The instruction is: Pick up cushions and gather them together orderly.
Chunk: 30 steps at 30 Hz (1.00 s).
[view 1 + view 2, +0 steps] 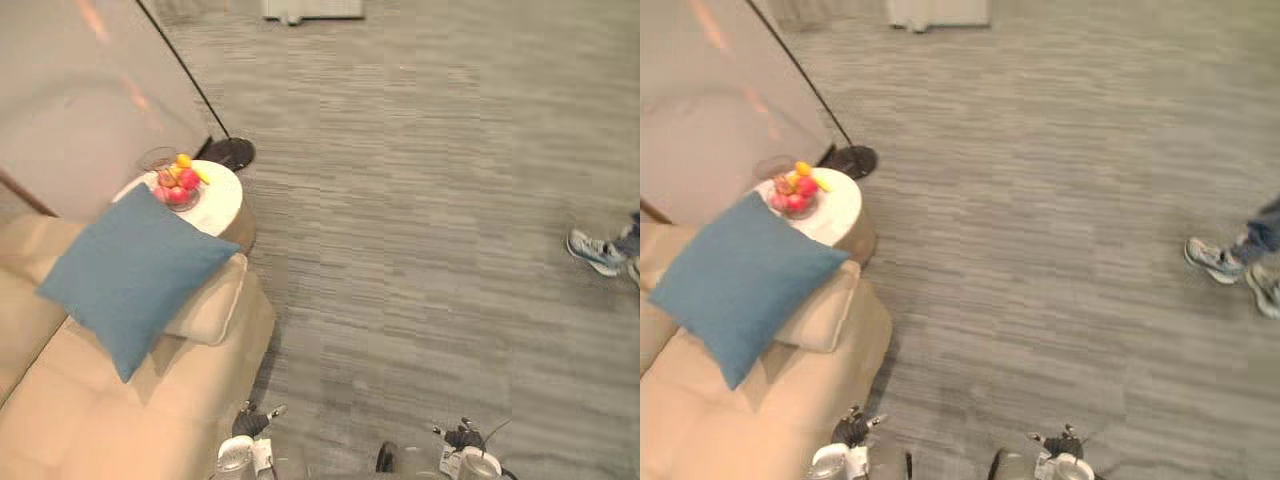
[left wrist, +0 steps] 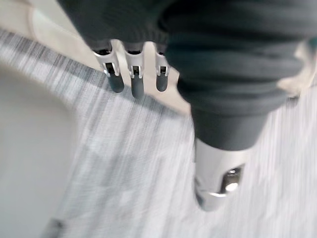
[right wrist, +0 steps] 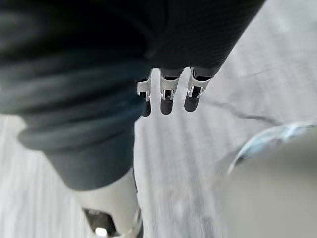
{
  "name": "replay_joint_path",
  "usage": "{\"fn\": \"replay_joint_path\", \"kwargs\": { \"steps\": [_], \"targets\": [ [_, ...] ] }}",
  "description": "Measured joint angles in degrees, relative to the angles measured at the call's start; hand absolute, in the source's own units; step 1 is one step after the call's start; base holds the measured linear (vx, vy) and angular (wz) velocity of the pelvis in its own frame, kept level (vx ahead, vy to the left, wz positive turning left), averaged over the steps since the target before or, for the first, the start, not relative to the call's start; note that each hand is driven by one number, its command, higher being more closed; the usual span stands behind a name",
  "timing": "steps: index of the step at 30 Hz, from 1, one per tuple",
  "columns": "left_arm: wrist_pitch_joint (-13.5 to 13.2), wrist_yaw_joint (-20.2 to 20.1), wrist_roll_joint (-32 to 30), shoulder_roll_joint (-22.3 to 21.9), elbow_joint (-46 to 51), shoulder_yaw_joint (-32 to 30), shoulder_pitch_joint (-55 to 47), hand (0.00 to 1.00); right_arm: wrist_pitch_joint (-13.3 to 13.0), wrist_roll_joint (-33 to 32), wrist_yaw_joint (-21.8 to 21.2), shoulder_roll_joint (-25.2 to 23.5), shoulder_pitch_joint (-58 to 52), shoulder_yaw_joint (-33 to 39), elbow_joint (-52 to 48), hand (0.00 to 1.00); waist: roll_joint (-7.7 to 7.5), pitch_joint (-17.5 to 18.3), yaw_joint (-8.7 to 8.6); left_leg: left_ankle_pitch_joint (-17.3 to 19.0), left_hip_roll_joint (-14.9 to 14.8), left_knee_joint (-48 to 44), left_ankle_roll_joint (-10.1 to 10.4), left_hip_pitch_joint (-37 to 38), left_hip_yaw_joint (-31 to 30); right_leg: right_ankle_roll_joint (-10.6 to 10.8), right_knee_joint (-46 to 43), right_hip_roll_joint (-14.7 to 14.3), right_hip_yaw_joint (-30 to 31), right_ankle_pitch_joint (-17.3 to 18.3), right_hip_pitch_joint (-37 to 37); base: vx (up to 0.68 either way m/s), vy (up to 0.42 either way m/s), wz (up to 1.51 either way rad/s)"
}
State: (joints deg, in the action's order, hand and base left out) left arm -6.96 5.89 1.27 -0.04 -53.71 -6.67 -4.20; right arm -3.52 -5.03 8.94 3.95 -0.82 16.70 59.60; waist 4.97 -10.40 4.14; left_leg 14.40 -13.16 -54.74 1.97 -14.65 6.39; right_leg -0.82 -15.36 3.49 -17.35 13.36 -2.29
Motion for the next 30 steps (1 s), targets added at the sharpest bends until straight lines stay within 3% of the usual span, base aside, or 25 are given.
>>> {"fn": "replay_joint_path", "kwargs": {
  "steps": [3, 5, 6, 7, 11, 13, 14, 15, 16, 17, 19, 21, 22, 23, 24, 26, 27, 30],
  "targets": [
    [-0.15, -0.04, 0.0, 0.74, 0.19, 2.02, 0.27, 0.0, 0.02, -0.04, 0.03, 0.17, 0.77, 0.15, 0.19, 0.0, -0.41, -0.06, 0.23, -0.57, 4.0, 19.36, -0.4, -2.31, 6.36, 0.3, 5.22, 0.44, -4.01, -0.09, -4.04, 0.28, -0.059, 0.59],
    [-0.04, -0.15, -0.1, 1.33, -0.23, 3.33, 0.97, 0.0, 0.03, -0.05, 0.08, 0.22, 0.79, 0.41, 0.33, 0.0, -0.68, -0.21, 0.26, -5.56, 5.98, 32.97, -0.79, -1.82, 12.79, 1.36, 7.04, 0.63, -6.27, 0.22, -6.19, 0.41, 0.018, 0.57],
    [-0.08, -0.49, -0.11, 1.69, -0.62, 3.69, 1.48, 0.0, 0.05, -0.1, 0.12, 0.28, 0.92, 0.79, 0.38, 0.0, -1.31, -0.56, 0.64, -11.75, 7.11, 38.05, -2.63, -0.43, 16.09, 2.23, 7.84, 1.06, -6.88, 0.64, -7.66, 0.49, 0.061, 0.33],
    [-0.08, -0.71, -0.38, 2.27, -0.98, 3.87, 1.88, 0.0, 0.03, -0.1, 0.11, 0.13, 1.06, 0.79, 0.39, 0.0, -2.77, -0.43, 1.11, -13.03, 8.91, 41.0, -4.66, 1.45, 17.44, 3.47, 8.23, 2.26, -6.71, 0.0, -8.15, 0.5, 0.071, 0.21],
    [-0.11, -1.35, -0.52, 3.54, -1.21, 3.79, 1.92, 0.0, -0.01, 0.0, -0.17, -0.96, 2.18, -0.17, 0.4, 0.0, -4.48, 0.05, 1.41, -7.66, 9.88, 36.07, -6.68, 1.94, 16.33, 5.68, 6.7, 3.19, -4.96, -2.48, -9.94, 0.39, 0.078, 0.24],
    [0.02, -1.34, -0.52, 3.68, -1.54, 3.92, 1.9, 0.0, -0.05, 0.04, -0.43, -1.1, 1.63, -0.17, 0.37, 0.0, -4.38, 0.28, 1.34, -4.81, 10.33, 34.46, -6.64, 4.57, 13.77, 6.6, -7.09, 5.02, -3.99, -2.88, -7.38, 0.33, 0.095, 0.53],
    [0.13, -1.36, -0.52, 3.92, -1.69, 4.66, 1.76, 0.0, -0.06, 0.03, -0.59, -1.1, 0.87, -0.51, 0.27, 0.0, -4.45, 0.51, 0.64, -3.09, 11.28, 35.85, -5.84, 6.99, 10.88, 9.16, -19.27, 7.03, -2.53, -4.73, -3.01, 0.36, 0.066, 0.8],
    [0.17, -1.45, -0.53, 4.26, -1.79, 5.5, 1.76, 0.0, -0.06, 0.02, -0.66, -1.27, 0.61, -0.85, 0.29, 0.0, -4.94, 0.36, 0.16, -2.68, 12.05, 36.41, -5.68, 7.92, 9.48, 9.99, -26.57, 7.86, -0.21, -4.08, -0.04, 0.42, 0.029, 1.19],
    [0.45, -1.61, -0.52, 5.08, -2.34, 6.5, 1.72, 0.0, -0.06, 0.0, -1.02, -1.43, 0.24, -1.17, -0.07, 0.0, -5.38, 0.21, -0.75, -2.41, 13.43, 37.41, -5.82, 10.22, 6.76, 9.35, -34.09, 7.82, 3.14, -0.02, 4.25, 0.35, -0.025, 1.08],
    [0.62, -1.51, -0.51, 4.95, -2.39, 6.56, 1.61, 0.0, -0.06, -0.02, -1.08, -1.4, -0.35, -1.18, -0.22, 0.0, -5.6, 0.27, -0.69, -2.42, 13.94, 38.33, -5.82, 12.33, 5.39, 8.07, -35.18, 7.66, 4.35, 1.87, 6.0, 0.35, -0.039, 1.14],
    [0.67, -1.49, -0.51, 4.34, -1.82, 6.29, 1.44, 0.0, -0.08, -0.14, -1.18, -1.88, -1.64, -1.28, -1.65, 0.0, -4.43, 0.07, -0.9, -2.41, 13.98, 40.28, -5.82, 16.08, 1.78, 5.8, -30.21, 4.82, 8.5, 4.73, 10.85, 0.33, -0.061, 0.9],
    [0.62, -1.42, -0.53, 3.55, -1.75, 5.98, 1.57, 0.0, -0.78, -1.38, -1.36, -1.67, -2.14, -1.15, -2.81, 0.0, -4.29, 0.36, -1.72, -1.88, 13.96, 40.67, -4.9, 16.46, -2.43, 5.94, -19.58, 1.37, 15.31, 4.25, 13.37, 0.22, -0.13, 1.27],
    [0.48, -1.61, -0.78, 3.29, -1.37, 6.01, 1.28, 0.0, -0.82, -1.89, -1.21, -2.02, -2.96, -1.14, -2.77, 0.0, -4.9, 0.69, -1.96, -0.58, 15.2, 40.31, -3.33, 16.46, -4.79, 4.71, -9.64, 1.42, 18.77, -1.92, 13.08, 0.25, -0.223, 1.41],
    [0.33, -1.4, -1.05, 3.23, -1.21, 5.4, 1.48, 0.0, -0.98, -2.28, -1.24, -2.75, -3.64, -0.8, -2.56, 0.0, -6.29, 1.16, -1.44, 0.91, 15.66, 38.81, -2.47, 16.78, -6.5, 4.55, -8.91, 2.27, 18.74, -3.67, 13.07, 0.22, -0.219, 1.11],
    [0.27, -1.2, -1.04, 2.31, -0.96, 5.03, 1.06, 0.0, -1.01, -2.31, -1.2, -2.6, -3.88, -0.48, -2.68, 0.0, -4.99, 1.91, -0.67, 1.43, 14.53, 37.24, -1.89, 16.01, -6.74, 4.3, -8.48, 1.97, 17.27, -3.3, 12.36, 0.27, -0.206, 0.82],
    [0.03, -1.05, -1.02, 1.03, 0.23, 3.78, -0.23, 0.0, -1.0, -2.22, -1.15, -2.4, -3.62, -0.38, -3.3, 0.0, -3.7, 3.41, -0.76, 1.99, 12.53, 32.8, -1.01, 12.33, -5.11, 3.83, -6.56, 1.65, 14.1, -2.82, 12.11, 0.23, -0.127, 0.75],
    [0.05, -1.05, -1.0, -0.05, 0.72, 3.25, -0.18, 0.0, -1.1, -2.25, -1.08, -2.32, -3.66, -0.34, -5.0, 0.0, -2.3, 3.08, -0.76, 2.17, 10.8, 28.79, -0.48, 10.0, -2.3, 3.38, -5.95, 1.55, 11.61, -2.75, 11.24, 0.23, -0.144, 0.79],
    [-0.1, -1.1, -0.65, -0.42, 1.1, 3.31, -0.46, 0.0, -1.11, -2.43, -1.11, -2.19, -3.79, 0.08, -4.86, 0.0, -1.92, 3.04, -0.61, 2.16, 6.83, 23.84, 0.43, 8.23, 5.41, 2.81, -3.16, 2.28, 7.43, -2.59, 6.99, 0.13, -0.088, 0.68]
  ]
}}
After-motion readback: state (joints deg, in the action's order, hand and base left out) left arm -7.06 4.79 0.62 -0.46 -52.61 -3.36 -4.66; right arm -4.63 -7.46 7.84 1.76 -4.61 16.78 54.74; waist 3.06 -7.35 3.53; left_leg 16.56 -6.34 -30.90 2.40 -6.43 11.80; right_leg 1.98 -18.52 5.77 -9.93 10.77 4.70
